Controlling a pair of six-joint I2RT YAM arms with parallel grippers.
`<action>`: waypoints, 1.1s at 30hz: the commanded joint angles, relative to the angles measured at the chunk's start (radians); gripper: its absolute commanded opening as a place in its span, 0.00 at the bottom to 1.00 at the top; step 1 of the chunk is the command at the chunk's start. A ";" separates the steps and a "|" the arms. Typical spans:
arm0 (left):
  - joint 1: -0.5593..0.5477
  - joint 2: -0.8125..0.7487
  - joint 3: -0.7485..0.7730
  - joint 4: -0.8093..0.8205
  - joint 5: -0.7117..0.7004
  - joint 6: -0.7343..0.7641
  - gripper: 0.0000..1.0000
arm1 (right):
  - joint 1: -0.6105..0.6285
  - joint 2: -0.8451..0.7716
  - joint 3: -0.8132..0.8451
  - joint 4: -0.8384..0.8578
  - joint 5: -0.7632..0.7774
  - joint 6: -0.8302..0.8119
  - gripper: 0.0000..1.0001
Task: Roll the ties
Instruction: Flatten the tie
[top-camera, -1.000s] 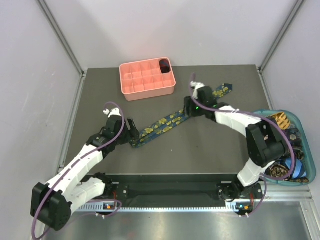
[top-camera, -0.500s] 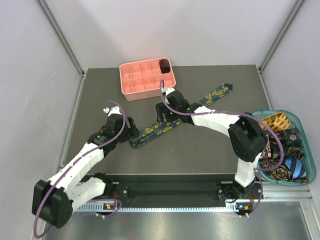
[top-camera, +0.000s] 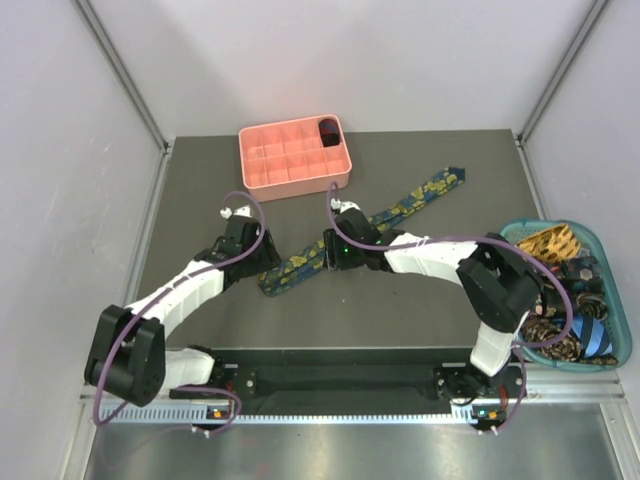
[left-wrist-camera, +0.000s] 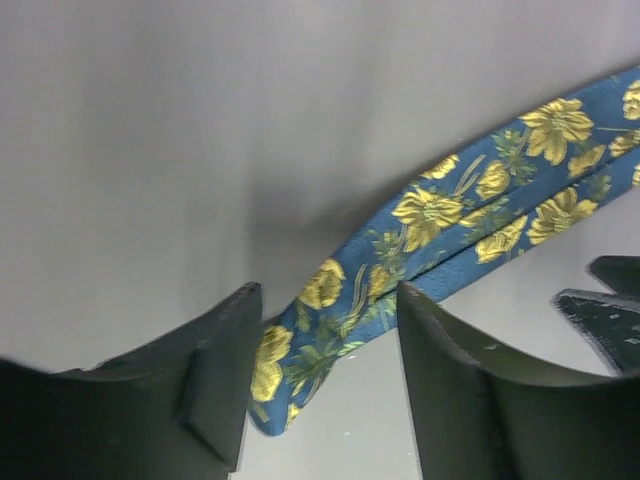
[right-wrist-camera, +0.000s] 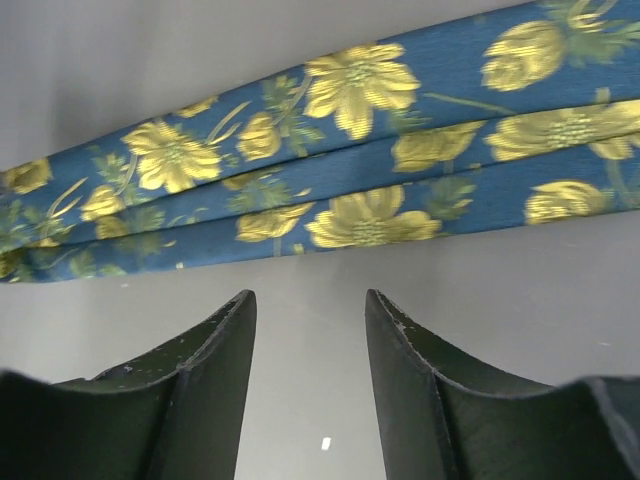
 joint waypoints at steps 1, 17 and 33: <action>0.006 0.027 0.018 0.103 0.060 0.016 0.58 | 0.021 0.011 0.020 0.059 0.007 0.023 0.47; 0.006 0.137 -0.023 0.135 0.236 0.053 0.26 | 0.022 0.106 0.076 0.062 0.007 0.014 0.42; 0.010 -0.031 0.003 -0.054 0.169 0.078 0.24 | 0.013 0.137 0.112 0.071 0.020 0.007 0.38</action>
